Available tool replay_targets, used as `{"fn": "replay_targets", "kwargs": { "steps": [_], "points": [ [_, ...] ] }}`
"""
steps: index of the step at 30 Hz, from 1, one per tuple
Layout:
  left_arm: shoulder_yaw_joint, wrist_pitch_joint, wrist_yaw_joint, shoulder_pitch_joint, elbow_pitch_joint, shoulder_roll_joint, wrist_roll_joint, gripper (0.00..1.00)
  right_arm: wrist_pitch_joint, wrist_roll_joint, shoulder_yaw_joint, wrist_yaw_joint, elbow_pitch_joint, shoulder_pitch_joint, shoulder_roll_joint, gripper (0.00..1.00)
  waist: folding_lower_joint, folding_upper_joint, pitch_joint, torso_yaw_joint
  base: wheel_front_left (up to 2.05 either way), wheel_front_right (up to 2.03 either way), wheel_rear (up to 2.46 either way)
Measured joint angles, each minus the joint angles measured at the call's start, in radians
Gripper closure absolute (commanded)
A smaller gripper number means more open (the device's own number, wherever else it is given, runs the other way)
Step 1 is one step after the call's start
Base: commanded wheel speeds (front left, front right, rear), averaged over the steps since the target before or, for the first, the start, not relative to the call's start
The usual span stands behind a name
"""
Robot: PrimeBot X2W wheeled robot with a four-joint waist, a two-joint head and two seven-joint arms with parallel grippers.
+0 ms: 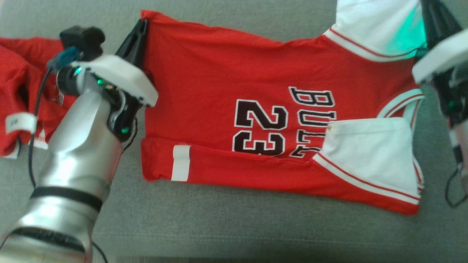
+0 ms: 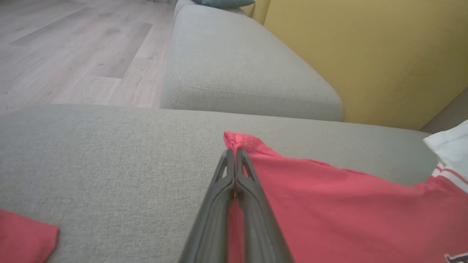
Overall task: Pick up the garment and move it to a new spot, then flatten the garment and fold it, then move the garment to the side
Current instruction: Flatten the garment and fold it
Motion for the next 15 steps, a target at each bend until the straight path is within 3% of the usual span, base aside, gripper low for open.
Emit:
{"fn": "replay_targets", "kwargs": {
  "steps": [10, 15],
  "points": [
    [0.062, 0.014, 0.036, 0.285, -0.279, 0.076, -0.044, 1.00, 0.061, 0.064, -0.076, 0.000, -0.339, 0.412, -0.020, 1.00, 0.0000, 0.0000, -0.079, -0.050, 0.00, 0.00, 0.00],
    [0.100, 0.069, 0.069, 0.450, -0.420, 0.111, -0.130, 1.00, 0.126, 0.067, -0.111, 0.000, -0.432, 0.610, 0.035, 1.00, 0.0000, 0.0000, -0.095, -0.076, 0.00, 0.00, 0.00]
  ]
}}
